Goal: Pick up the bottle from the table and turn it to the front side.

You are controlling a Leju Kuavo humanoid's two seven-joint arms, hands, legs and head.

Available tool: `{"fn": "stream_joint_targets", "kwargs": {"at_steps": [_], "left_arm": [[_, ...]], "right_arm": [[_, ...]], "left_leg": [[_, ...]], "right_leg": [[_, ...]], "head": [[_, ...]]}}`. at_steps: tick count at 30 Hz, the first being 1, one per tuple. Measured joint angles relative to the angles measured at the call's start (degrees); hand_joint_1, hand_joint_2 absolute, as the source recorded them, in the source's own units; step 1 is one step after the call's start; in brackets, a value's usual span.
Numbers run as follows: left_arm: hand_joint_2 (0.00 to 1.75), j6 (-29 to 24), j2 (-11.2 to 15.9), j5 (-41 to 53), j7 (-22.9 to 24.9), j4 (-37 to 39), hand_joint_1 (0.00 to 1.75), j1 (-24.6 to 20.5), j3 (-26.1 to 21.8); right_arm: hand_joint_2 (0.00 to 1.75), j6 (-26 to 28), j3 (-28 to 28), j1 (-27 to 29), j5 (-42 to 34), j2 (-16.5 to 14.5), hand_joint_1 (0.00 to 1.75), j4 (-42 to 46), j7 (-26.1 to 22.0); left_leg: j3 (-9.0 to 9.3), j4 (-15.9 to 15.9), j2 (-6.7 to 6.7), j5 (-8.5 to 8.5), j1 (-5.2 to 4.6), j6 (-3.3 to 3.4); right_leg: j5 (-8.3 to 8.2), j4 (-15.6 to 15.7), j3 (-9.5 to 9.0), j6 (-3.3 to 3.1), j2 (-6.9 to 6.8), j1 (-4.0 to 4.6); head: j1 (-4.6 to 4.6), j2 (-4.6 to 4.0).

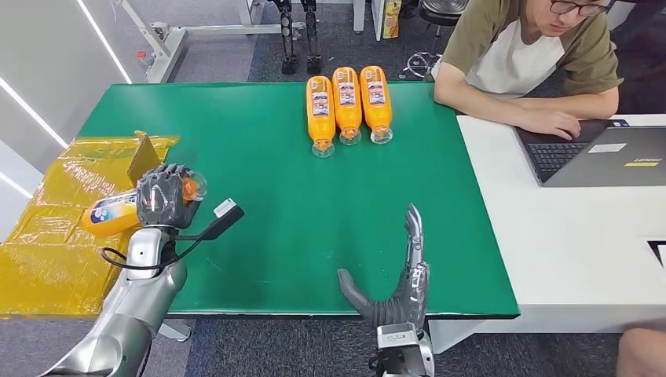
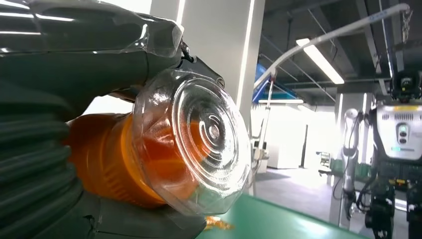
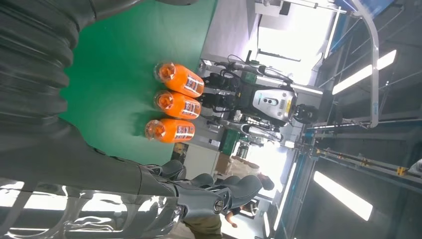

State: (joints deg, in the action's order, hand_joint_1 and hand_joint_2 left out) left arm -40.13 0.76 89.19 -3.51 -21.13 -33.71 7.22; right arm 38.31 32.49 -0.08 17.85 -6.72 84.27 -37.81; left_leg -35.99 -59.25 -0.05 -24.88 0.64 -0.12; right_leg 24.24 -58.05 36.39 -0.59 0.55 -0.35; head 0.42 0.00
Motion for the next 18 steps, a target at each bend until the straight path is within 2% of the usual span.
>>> {"fn": "stream_joint_targets", "kwargs": {"at_steps": [8, 18], "left_arm": [[1.75, 0.0, 0.0, -1.23, 0.43, 1.53, 1.75, 3.36, 1.09], [1.75, -0.02, 0.2, -1.8, 0.39, 2.41, 1.75, 4.28, 1.13]], "right_arm": [[1.75, -0.32, 1.08, -0.72, -1.82, 0.29, 0.0, -0.93, 0.23], [1.75, -0.57, 1.85, -1.61, -2.61, 0.45, 0.0, -2.07, 0.11]], "left_leg": [[-0.01, 0.01, -0.02, -0.01, 0.0, -0.02], [-0.01, 0.01, -0.02, -0.02, 0.0, -0.02]], "right_leg": [[0.0, -0.01, 0.0, 0.0, -0.02, 0.0], [0.0, -0.01, 0.0, 0.0, -0.03, 0.0]], "head": [[0.0, -0.01], [-0.01, -0.01]]}}
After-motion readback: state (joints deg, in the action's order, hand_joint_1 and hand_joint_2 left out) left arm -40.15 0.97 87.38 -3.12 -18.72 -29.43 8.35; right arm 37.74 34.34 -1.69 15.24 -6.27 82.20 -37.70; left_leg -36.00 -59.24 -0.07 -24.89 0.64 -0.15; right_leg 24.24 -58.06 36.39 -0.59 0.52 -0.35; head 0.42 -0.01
